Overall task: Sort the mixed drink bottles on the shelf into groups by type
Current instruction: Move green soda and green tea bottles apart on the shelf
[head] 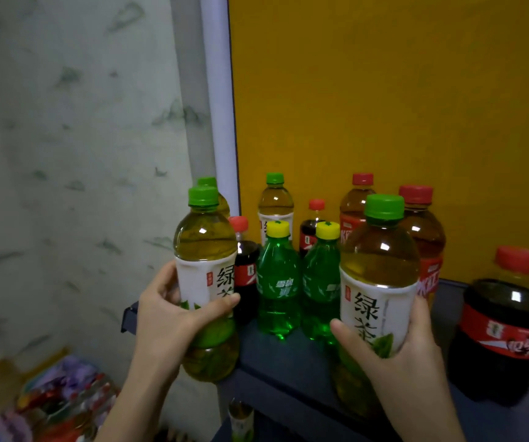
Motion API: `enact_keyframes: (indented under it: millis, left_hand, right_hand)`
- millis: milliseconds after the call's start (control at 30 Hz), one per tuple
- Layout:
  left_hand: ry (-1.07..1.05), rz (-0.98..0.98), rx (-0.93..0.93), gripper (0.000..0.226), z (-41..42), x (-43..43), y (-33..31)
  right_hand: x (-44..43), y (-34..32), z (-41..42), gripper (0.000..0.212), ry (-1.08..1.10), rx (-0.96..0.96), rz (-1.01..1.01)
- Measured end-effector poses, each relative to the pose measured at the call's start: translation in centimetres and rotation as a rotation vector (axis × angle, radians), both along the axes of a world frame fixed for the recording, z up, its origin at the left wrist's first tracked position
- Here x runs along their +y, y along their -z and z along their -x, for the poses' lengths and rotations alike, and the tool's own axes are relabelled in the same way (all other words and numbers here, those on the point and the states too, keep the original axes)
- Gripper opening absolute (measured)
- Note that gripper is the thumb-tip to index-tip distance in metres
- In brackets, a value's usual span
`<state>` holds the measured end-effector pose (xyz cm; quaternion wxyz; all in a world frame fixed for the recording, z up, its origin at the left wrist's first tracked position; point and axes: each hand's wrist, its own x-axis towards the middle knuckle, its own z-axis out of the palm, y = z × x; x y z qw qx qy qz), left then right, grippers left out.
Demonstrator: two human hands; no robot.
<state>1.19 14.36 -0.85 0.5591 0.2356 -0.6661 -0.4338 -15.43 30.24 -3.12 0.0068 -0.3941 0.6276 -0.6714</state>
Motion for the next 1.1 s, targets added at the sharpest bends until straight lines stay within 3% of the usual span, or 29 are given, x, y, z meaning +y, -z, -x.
enact_keyframes:
  millis: [167, 233, 333, 400, 600, 867, 933, 1000, 1100]
  left_hand:
    - [0.040, -0.009, -0.039, 0.069, -0.3, -4.3, 0.5]
    - [0.064, -0.012, -0.058, 0.063, -0.3, -6.0, 0.6]
    - [0.128, -0.014, -0.092, 0.054, -0.2, -8.1, 0.7]
    - [0.163, -0.009, -0.107, 0.062, -0.1, -9.0, 0.6]
    - [0.166, 0.007, -0.127, 0.082, 0.4, -11.1, 1.2]
    - [0.009, 0.175, -0.232, 0.077, 0.1, -10.9, 1.9]
    - [-0.112, 0.260, -0.170, 0.073, -0.5, -10.3, 1.9]
    - [-0.146, 0.424, 0.003, 0.054, -1.4, -8.9, 1.6]
    - [0.077, 0.522, 0.100, 0.027, -1.3, -5.8, 1.2]
  right_hand:
    - [-1.0, 0.7, -0.6, 0.082, 0.276, 0.157, -0.033]
    - [-1.3, 0.8, -0.5, 0.089, 0.400, 0.251, -0.078]
    - [-1.5, 0.7, -1.0, 0.087, 0.454, 0.139, -0.033]
    - [-1.7, 0.6, -1.2, 0.088, 0.478, 0.068, -0.013]
    - [-1.7, 0.2, -1.7, 0.082, 0.652, 0.135, -0.071]
    - [-1.4, 0.0, -2.6, 0.093, 0.810, 0.223, -0.102]
    - [-0.9, 0.1, -3.8, 0.079, 0.856, 0.246, -0.005]
    - [-0.8, 0.1, -5.3, 0.057, 0.859, 0.341, 0.089]
    - [-2.5, 0.2, -7.3, 0.035, 0.649, 0.404, 0.098]
